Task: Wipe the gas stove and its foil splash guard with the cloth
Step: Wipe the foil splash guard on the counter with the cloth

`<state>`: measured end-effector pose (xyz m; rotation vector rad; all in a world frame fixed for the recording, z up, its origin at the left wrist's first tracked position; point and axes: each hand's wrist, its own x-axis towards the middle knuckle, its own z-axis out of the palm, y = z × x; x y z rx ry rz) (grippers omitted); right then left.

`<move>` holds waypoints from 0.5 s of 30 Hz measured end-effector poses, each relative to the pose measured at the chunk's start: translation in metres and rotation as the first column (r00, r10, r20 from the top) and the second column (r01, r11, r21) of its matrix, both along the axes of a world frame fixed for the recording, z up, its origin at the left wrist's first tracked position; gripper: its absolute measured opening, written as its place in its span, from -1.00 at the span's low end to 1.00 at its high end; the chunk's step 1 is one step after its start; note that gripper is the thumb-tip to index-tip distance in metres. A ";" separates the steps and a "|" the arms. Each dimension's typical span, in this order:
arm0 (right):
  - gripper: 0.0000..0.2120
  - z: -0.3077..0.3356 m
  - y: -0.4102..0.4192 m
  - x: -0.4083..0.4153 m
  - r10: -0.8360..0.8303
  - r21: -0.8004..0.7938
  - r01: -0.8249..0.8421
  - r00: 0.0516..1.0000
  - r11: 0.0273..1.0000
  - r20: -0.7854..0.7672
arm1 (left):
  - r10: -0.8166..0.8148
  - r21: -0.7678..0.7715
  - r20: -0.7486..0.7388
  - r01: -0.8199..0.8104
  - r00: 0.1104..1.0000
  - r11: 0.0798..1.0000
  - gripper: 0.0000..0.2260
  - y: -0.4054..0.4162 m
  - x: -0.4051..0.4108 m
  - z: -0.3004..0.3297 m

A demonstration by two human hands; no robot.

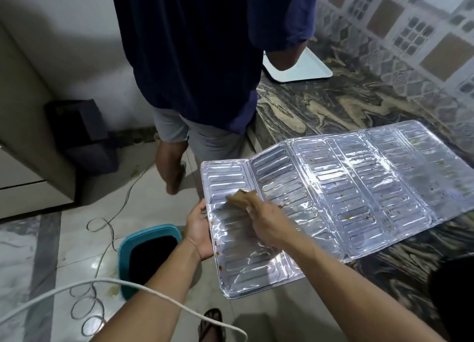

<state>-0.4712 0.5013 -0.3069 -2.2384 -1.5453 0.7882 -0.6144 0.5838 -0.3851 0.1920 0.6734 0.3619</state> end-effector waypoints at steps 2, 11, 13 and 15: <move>-0.75 0.021 0.008 0.010 -0.156 0.078 0.165 0.981 0.983 -0.113 | 0.005 0.028 -0.016 -0.005 1.000 1.000 -0.47 0.003 -0.004 -0.002; -0.79 0.042 0.047 0.105 -0.604 0.265 0.563 0.791 0.782 0.102 | 0.072 0.083 -0.043 -0.069 0.996 0.994 -0.47 0.028 0.002 0.004; -0.65 0.031 0.044 0.101 -0.597 0.389 0.468 0.724 0.793 0.345 | 0.051 0.115 -0.071 -0.043 0.996 0.992 -0.47 0.030 0.004 0.009; -0.54 0.019 0.043 0.098 -0.461 0.380 0.296 0.744 0.876 0.484 | 0.044 0.145 -0.107 -0.029 0.993 0.989 -0.49 0.034 0.004 0.013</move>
